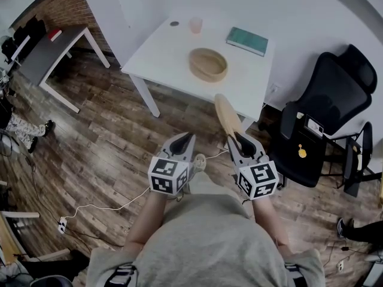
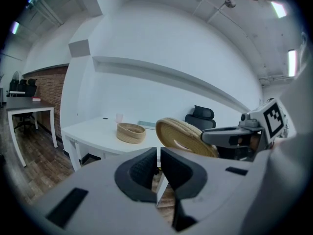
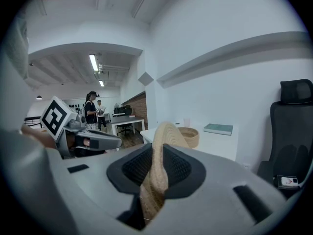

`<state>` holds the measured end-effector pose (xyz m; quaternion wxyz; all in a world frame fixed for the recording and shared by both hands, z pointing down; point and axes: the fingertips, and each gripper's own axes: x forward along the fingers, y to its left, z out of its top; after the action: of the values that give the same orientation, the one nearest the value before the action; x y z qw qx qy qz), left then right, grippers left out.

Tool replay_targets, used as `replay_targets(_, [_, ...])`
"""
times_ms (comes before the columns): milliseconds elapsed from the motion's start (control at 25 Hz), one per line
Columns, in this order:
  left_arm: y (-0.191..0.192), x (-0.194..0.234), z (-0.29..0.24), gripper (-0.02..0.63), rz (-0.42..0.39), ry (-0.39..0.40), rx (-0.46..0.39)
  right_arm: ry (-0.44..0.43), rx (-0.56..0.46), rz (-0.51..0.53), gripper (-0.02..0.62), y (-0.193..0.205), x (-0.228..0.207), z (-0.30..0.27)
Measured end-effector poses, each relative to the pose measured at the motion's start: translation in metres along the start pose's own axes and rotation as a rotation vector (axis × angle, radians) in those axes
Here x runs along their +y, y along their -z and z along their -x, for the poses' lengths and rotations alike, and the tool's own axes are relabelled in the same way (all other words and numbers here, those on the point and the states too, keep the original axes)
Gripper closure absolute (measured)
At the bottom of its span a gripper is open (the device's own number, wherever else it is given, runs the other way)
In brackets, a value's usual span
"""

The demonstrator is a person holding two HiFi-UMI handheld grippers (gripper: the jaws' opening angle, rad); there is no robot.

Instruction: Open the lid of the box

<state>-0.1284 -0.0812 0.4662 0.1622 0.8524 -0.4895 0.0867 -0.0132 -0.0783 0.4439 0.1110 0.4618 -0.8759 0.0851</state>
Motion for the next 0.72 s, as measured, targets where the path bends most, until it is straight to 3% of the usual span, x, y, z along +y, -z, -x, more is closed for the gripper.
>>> replay_targets(720, [0.002,-0.001,0.006,0.583,-0.013,0.011,-0.002,-0.004,-0.004,0.013,0.525,0.001,0.012,0.002])
